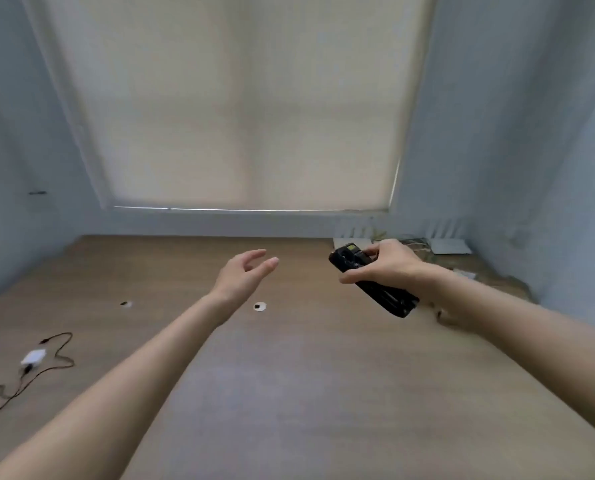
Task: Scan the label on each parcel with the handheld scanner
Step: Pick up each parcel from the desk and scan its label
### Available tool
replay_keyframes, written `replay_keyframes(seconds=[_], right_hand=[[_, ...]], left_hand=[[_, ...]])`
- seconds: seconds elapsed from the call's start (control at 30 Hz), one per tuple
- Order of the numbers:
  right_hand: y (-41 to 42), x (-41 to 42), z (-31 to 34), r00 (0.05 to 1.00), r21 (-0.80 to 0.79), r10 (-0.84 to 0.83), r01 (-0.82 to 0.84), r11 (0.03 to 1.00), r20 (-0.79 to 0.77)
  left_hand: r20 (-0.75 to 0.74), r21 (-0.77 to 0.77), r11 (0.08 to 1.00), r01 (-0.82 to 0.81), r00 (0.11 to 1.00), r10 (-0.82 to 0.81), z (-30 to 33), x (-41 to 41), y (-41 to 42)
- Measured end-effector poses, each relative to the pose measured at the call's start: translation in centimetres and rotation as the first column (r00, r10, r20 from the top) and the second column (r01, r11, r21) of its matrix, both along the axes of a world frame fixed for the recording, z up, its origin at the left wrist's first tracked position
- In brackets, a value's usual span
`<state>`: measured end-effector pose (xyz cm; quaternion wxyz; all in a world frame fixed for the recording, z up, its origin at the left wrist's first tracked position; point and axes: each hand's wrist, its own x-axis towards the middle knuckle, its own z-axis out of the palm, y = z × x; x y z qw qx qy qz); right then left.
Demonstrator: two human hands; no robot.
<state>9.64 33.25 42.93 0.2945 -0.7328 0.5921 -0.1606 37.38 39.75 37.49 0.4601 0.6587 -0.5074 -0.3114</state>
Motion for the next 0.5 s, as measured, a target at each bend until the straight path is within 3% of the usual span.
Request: replay_keyframes(seconds=[0.23, 0.5], right_hand=[[-5.6, -22.0, -0.8, 0.949, -0.008, -0.315, 0.314, 0.949, -0.010], [-9.6, -37.1, -4.0, 0.854, 0.006, -0.520, 0.520, 0.854, 0.013]], left_hand=[[0.010, 0.023, 0.958, 0.285, 0.958, -0.285, -1.0, -21.3, -11.4], [0.035, 0.084, 0.898, 0.433, 0.899, -0.437, -4.5, -35.5, -20.7]])
